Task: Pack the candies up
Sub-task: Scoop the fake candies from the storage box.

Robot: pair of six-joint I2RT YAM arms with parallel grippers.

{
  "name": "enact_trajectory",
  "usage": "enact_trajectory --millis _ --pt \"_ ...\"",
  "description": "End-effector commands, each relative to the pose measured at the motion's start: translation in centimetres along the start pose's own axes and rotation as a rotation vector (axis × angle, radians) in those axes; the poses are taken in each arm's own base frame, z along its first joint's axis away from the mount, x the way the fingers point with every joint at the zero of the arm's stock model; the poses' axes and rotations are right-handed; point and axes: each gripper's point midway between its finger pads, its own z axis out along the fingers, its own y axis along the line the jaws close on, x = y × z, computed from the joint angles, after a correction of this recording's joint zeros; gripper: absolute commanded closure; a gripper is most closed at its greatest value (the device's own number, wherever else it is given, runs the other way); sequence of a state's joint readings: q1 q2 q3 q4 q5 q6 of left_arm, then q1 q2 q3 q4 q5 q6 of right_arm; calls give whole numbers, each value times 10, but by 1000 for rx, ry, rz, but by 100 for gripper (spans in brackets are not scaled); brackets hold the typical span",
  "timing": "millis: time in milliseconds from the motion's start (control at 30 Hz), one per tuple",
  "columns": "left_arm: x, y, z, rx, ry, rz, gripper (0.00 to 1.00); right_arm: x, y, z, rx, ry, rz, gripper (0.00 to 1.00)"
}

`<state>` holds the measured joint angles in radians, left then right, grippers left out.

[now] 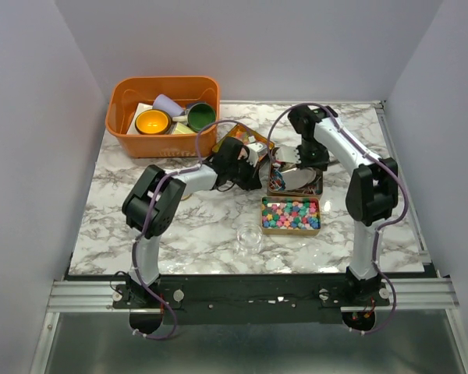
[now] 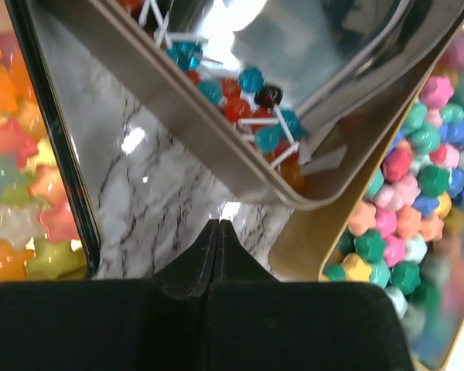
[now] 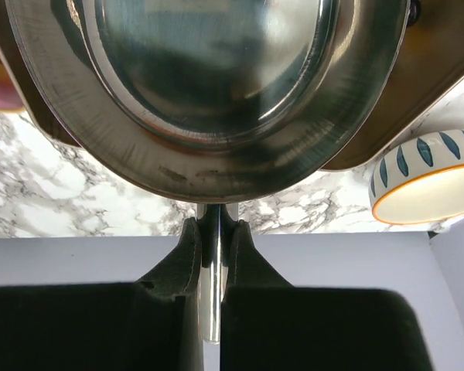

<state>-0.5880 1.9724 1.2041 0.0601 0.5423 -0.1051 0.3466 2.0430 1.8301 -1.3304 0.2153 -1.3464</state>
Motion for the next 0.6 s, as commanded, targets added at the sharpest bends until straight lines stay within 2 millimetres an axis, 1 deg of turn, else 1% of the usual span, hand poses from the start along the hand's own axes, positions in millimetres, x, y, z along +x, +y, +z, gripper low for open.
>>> enact_trajectory --millis 0,33,100,167,233,267,333,367,400,467,533,567 --pt "-23 -4 14 17 -61 14 100 -42 10 18 -48 -76 1 99" --pt "-24 -5 17 21 -61 14 100 -46 19 26 -74 -79 -15 99" --pt "-24 -7 21 29 -62 12 100 -52 17 32 -47 -100 -33 99" --pt "-22 -11 26 40 -59 9 100 -56 22 47 -59 -109 -42 99" --pt "-17 -12 30 44 -53 -1 100 -61 28 57 -80 -129 -54 99" --pt "-17 -14 32 49 -55 -1 100 -71 31 63 -87 -178 -58 99" --pt "-15 -16 34 56 -50 -6 100 -82 30 67 -75 -237 -46 99" --pt "-16 -16 35 58 -53 -7 100 -93 30 68 -80 -304 -35 99" --pt "-15 -16 35 58 -52 -10 100 -99 28 67 -81 -342 -18 99" --pt "-17 -16 35 58 -55 -8 100 -110 24 67 -74 -404 -1 99" --pt "-19 -16 35 57 -56 -6 100 -116 21 65 -62 -436 4 99" --pt "-20 -16 35 55 -55 -5 100 -119 18 60 -46 -466 4 99"
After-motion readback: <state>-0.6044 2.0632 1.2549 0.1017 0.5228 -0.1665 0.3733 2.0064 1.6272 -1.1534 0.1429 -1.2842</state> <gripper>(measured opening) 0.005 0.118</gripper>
